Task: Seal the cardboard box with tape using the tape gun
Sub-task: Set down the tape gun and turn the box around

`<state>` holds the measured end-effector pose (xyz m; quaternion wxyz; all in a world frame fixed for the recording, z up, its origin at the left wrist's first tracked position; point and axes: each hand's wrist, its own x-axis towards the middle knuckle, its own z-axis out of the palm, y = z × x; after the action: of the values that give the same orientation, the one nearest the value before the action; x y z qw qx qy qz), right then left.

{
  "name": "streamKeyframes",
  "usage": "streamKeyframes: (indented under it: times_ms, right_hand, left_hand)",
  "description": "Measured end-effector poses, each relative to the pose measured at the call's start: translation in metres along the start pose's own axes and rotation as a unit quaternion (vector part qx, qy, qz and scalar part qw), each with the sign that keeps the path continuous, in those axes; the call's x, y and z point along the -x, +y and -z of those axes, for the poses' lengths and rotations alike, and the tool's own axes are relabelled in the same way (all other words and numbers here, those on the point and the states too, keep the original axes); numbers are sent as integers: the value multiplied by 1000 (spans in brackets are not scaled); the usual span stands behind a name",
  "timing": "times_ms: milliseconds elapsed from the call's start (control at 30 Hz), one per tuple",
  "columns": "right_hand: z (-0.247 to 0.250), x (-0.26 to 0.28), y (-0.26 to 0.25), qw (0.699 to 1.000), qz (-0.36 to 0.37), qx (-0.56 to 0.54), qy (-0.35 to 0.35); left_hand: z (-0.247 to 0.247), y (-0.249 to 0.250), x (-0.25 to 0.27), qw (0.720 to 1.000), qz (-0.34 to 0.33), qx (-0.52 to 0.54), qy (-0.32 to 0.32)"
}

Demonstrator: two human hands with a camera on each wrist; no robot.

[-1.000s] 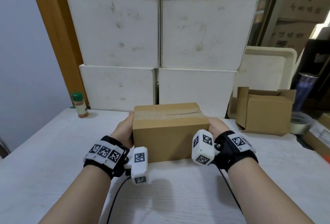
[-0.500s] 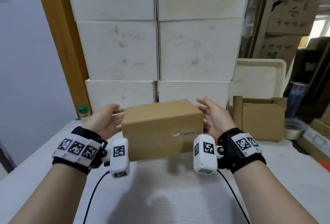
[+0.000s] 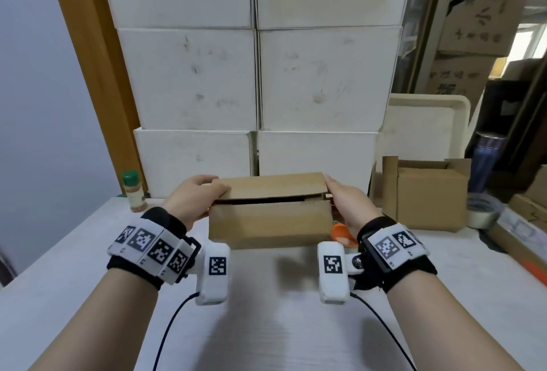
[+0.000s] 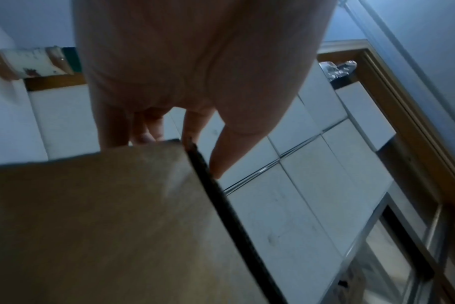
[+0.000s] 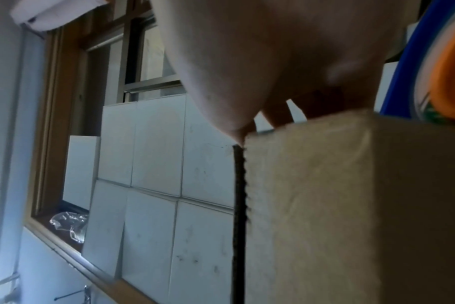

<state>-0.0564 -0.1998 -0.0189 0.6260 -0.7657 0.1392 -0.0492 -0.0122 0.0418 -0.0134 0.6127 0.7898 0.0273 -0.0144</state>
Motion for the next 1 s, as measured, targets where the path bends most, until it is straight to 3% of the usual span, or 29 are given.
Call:
streamKeyframes:
  times_ms: [367, 533, 733, 900, 1000]
  right_hand:
    - [6, -11, 1, 990, 4, 141, -16]
    - [6, -18, -15, 971, 41, 234, -19]
    - [-5, -15, -5, 923, 8, 377, -73]
    - [-15, -18, 3, 928, 15, 370, -42]
    - [-18, -22, 4, 935, 15, 352, -47]
  left_hand:
    - [0, 11, -5, 979, -43, -194, 45]
    - [5, 20, -2, 967, -53, -245, 52]
    - [-4, -1, -8, 953, -32, -302, 3]
    - [-22, -13, -13, 936, -35, -351, 16]
    - [-45, -2, -8, 916, -106, -387, 16]
